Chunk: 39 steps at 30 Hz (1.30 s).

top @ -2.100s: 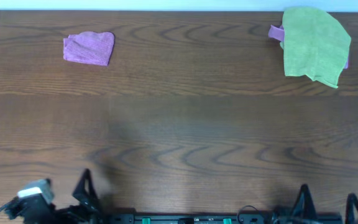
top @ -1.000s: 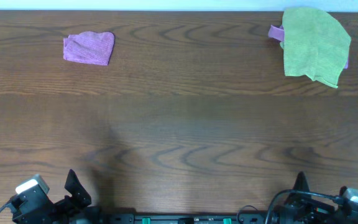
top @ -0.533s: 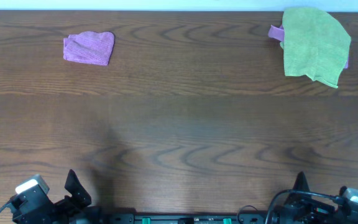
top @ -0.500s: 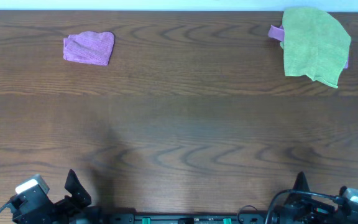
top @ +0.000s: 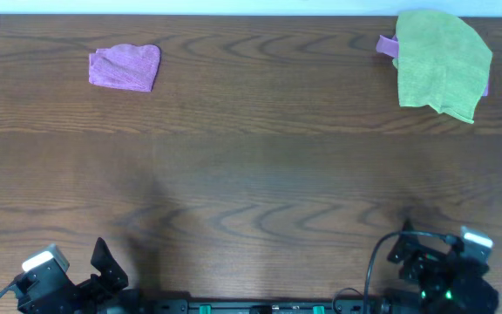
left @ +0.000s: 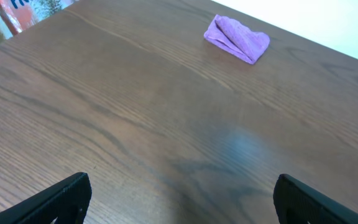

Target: Fold the cloth

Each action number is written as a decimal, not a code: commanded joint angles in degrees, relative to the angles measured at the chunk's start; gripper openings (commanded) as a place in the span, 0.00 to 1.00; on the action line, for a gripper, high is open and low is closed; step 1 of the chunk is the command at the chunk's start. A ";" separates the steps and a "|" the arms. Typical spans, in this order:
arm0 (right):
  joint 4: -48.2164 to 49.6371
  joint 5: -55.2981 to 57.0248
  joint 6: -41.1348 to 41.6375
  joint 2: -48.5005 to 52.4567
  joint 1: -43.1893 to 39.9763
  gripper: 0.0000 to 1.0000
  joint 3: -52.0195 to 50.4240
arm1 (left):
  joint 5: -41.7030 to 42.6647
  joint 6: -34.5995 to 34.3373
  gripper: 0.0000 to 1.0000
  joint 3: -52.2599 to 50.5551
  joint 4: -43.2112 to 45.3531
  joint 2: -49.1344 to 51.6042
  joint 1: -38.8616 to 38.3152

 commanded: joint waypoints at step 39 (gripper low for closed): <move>9.05 2.49 -0.83 -0.15 -0.15 0.99 -19.78 | -0.61 -0.22 0.95 -0.07 -0.07 -0.33 -0.20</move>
